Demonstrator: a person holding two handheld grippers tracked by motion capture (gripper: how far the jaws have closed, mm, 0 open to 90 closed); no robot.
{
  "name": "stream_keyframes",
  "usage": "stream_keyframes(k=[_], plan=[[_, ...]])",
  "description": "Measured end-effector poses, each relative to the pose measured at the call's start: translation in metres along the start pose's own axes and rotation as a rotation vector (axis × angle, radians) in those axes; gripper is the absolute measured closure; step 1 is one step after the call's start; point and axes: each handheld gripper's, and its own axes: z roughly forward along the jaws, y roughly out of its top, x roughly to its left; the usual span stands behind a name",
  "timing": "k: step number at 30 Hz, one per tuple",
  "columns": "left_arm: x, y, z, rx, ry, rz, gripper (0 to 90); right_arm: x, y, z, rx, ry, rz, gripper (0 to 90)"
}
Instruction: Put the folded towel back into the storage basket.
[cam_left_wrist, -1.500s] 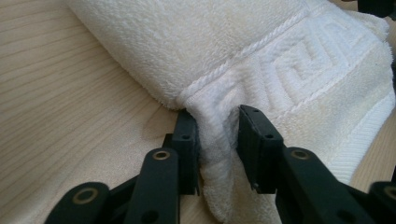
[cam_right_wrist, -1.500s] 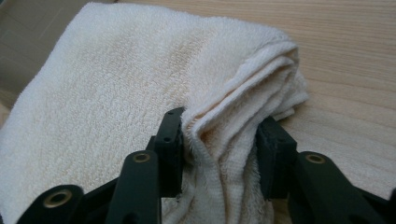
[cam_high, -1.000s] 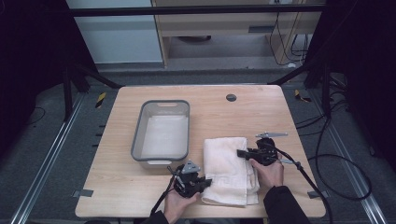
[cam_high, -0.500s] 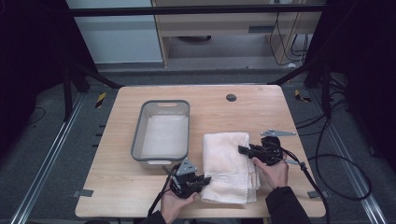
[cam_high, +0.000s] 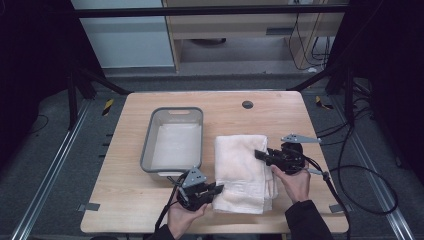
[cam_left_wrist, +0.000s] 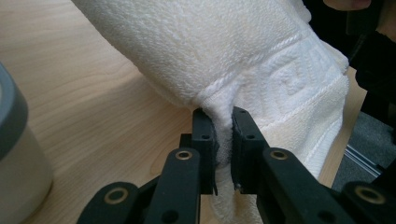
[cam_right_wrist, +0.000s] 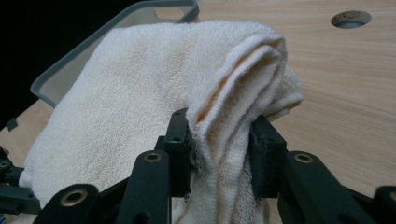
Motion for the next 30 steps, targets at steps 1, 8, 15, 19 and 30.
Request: stream_keyframes(k=[1,8,15,19,30], plan=[[0.000,0.002,-0.003,-0.007,0.002,0.008,81.2,0.001,0.001,0.000,-0.002,0.000,-0.002,65.3],[0.001,0.011,-0.014,-0.037,0.014,0.015,81.2,0.010,0.012,-0.004,-0.033,-0.003,-0.025,65.4],[0.004,0.020,-0.025,-0.063,0.023,0.023,81.2,0.018,0.024,-0.006,-0.065,0.001,-0.039,65.4],[0.006,0.023,-0.031,-0.072,0.032,0.022,81.2,0.023,0.031,-0.005,-0.081,0.005,-0.049,65.4],[0.018,0.035,-0.050,-0.109,0.071,0.020,81.2,0.041,0.056,0.003,-0.102,0.004,-0.091,65.5]])
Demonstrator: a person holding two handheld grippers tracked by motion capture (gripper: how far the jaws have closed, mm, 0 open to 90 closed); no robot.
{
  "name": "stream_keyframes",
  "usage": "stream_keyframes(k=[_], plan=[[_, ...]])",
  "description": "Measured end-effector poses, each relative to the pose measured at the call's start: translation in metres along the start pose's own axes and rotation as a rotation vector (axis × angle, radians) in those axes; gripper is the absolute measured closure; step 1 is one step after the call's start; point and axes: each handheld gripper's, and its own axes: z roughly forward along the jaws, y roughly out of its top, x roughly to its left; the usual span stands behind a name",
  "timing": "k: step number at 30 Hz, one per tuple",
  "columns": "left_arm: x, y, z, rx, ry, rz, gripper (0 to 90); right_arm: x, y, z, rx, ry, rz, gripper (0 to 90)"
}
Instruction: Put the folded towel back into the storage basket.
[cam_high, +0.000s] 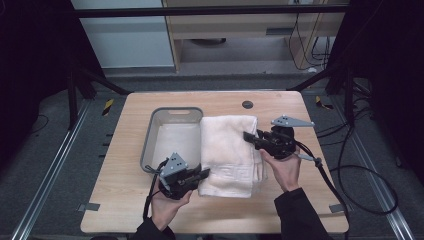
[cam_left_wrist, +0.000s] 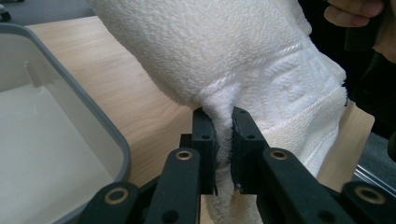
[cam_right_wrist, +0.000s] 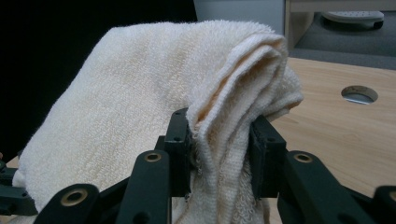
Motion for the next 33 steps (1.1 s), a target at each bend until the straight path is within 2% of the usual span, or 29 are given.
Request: stream_keyframes(k=[9,16,23,33], plan=[[0.012,0.007,-0.011,-0.031,0.025,-0.012,81.2,0.008,0.017,0.013,-0.013,0.010,-0.008,65.5],[0.028,0.014,-0.023,-0.066,0.044,-0.037,81.3,0.017,0.032,0.024,-0.025,0.017,-0.024,65.6],[0.046,0.020,-0.038,-0.097,0.083,-0.069,81.4,0.031,0.052,0.045,-0.031,0.030,-0.040,65.6],[0.067,0.020,-0.050,-0.110,0.140,-0.095,81.4,0.044,0.067,0.074,-0.024,0.037,-0.056,65.6]])
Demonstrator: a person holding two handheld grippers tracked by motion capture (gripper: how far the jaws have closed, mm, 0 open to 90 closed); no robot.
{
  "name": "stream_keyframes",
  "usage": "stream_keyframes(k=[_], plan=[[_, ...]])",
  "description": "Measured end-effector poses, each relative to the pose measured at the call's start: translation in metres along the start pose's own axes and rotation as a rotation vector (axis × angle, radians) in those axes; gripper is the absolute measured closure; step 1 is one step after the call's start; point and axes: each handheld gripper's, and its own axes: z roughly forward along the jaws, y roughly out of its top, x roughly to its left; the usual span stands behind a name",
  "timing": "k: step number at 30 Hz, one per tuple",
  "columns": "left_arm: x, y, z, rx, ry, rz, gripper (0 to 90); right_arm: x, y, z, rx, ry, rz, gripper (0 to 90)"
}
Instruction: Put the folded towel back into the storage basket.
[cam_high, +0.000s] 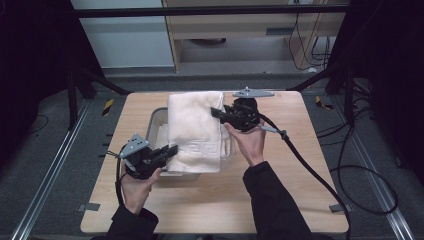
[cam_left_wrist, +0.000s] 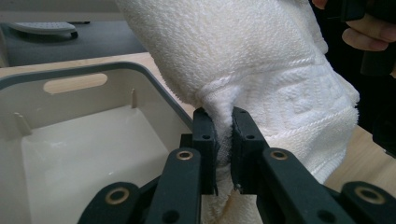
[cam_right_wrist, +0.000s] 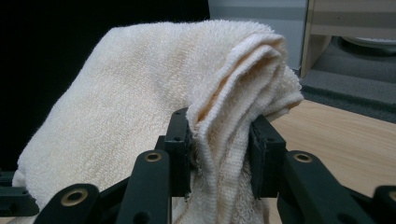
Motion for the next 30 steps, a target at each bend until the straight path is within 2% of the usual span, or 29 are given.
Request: stream_keyframes(k=[20,30], plan=[[0.038,0.005,-0.017,-0.025,0.077,-0.039,81.4,0.024,0.027,0.048,0.021,0.016,-0.042,65.6],[0.056,0.003,-0.024,-0.028,0.104,-0.064,81.4,0.036,0.029,0.070,0.021,0.017,-0.040,65.6]])
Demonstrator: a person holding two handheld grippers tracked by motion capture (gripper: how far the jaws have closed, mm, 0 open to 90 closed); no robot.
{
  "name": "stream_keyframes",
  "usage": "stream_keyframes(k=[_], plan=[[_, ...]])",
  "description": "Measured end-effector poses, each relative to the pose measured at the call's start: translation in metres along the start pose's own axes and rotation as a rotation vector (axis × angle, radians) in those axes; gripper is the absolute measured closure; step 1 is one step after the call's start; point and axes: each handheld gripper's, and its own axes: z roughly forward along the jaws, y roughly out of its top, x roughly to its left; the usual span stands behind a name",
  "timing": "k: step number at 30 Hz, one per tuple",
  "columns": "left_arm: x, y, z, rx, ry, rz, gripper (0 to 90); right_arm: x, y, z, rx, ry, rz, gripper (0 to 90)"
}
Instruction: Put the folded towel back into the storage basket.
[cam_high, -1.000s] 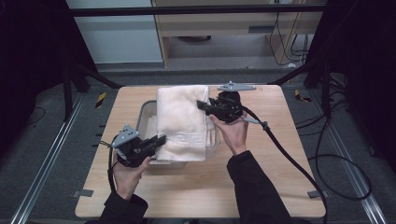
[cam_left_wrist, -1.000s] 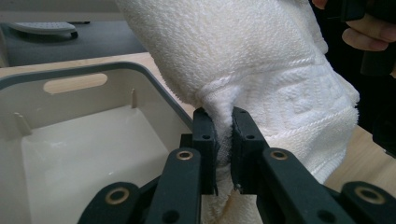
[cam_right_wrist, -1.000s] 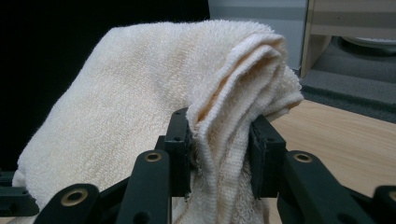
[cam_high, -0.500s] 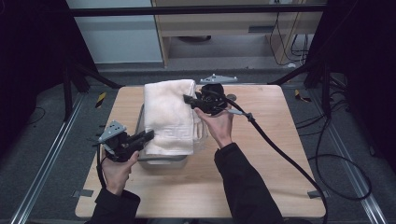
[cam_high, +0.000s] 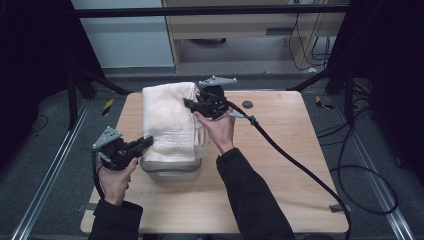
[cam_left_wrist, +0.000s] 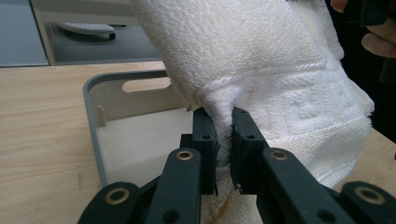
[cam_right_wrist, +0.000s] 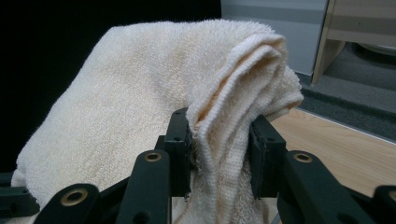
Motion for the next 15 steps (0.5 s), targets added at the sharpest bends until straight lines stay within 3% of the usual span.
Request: stream_keyframes(k=[15], plan=[[0.018,-0.007,0.004,0.041,0.043,-0.008,81.4,0.003,-0.010,0.024,0.023,-0.006,0.018,65.5]])
